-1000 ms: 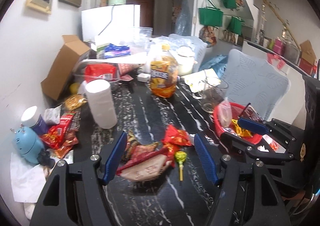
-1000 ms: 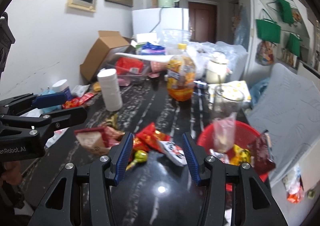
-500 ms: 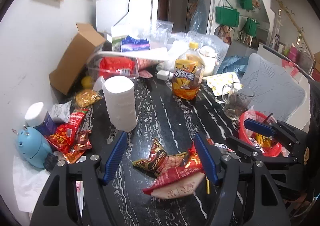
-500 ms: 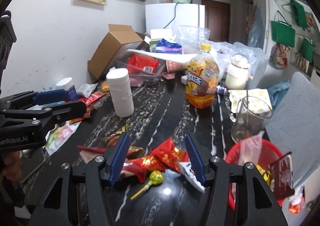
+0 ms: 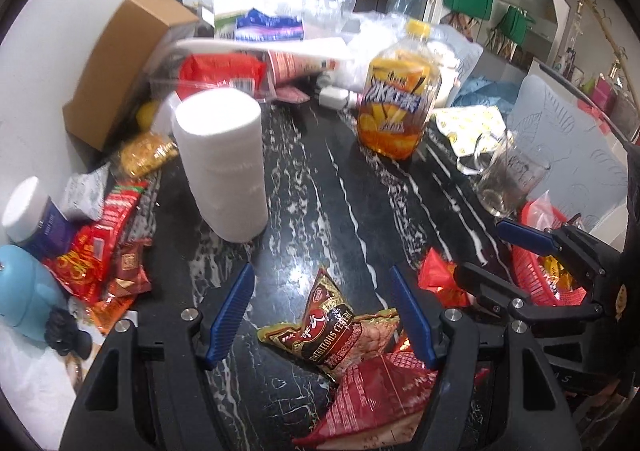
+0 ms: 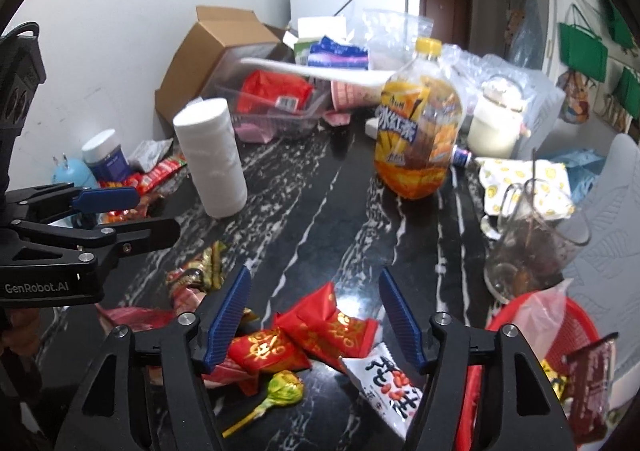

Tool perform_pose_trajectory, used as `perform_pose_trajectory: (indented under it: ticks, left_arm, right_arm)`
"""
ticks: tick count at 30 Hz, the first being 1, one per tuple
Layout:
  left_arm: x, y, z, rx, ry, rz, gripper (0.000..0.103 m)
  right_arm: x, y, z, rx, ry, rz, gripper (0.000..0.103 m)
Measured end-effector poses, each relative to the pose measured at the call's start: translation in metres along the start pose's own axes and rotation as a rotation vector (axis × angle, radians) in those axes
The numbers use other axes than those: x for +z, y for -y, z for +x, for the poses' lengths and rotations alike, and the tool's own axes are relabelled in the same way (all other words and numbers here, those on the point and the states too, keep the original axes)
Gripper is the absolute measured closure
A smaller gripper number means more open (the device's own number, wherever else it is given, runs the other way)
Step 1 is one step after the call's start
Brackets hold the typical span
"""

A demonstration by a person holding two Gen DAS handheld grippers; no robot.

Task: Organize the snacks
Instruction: 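Grasp a red gold-print packet with the left gripper while the right grasps a red triangular packet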

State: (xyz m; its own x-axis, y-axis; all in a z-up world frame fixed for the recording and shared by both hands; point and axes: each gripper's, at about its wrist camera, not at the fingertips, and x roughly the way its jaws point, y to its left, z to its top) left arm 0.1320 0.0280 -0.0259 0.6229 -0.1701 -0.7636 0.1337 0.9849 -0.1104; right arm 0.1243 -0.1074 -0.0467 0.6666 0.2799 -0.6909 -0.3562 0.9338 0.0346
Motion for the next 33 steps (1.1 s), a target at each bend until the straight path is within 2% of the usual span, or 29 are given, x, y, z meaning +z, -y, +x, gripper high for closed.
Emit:
perform_pose_trajectory:
  ticks: [14,18,24,25,27,31,33]
  left_arm:
    - [-0.017,-0.004,0.022,-0.002,-0.067,0.002,0.034]
    - [-0.022,-0.006,0.024,-0.006,-0.078,-0.005,0.035]
    - [-0.029,-0.006,0.024,-0.02,-0.091,-0.018,0.035]
    - [-0.03,-0.006,0.024,-0.022,-0.091,-0.017,0.035]
    - [-0.033,-0.004,0.022,-0.023,-0.092,-0.016,0.034]
    - [-0.042,-0.003,0.017,-0.032,-0.096,-0.022,0.035]
    - [-0.046,-0.003,0.015,-0.04,-0.1,-0.023,0.035]
  right_arm:
    - [-0.021,0.004,0.046,0.032,-0.161,0.016,0.033]
    - [-0.024,0.008,0.053,0.037,-0.176,0.036,0.029]
    - [-0.027,0.013,0.06,0.051,-0.206,0.06,0.029]
    - [-0.027,0.014,0.06,0.057,-0.208,0.063,0.03]
    - [-0.028,0.013,0.058,0.089,-0.212,0.063,0.042]
    - [-0.03,0.006,0.052,0.094,-0.208,0.034,0.053]
    - [-0.032,0.004,0.047,0.111,-0.21,0.04,0.064]
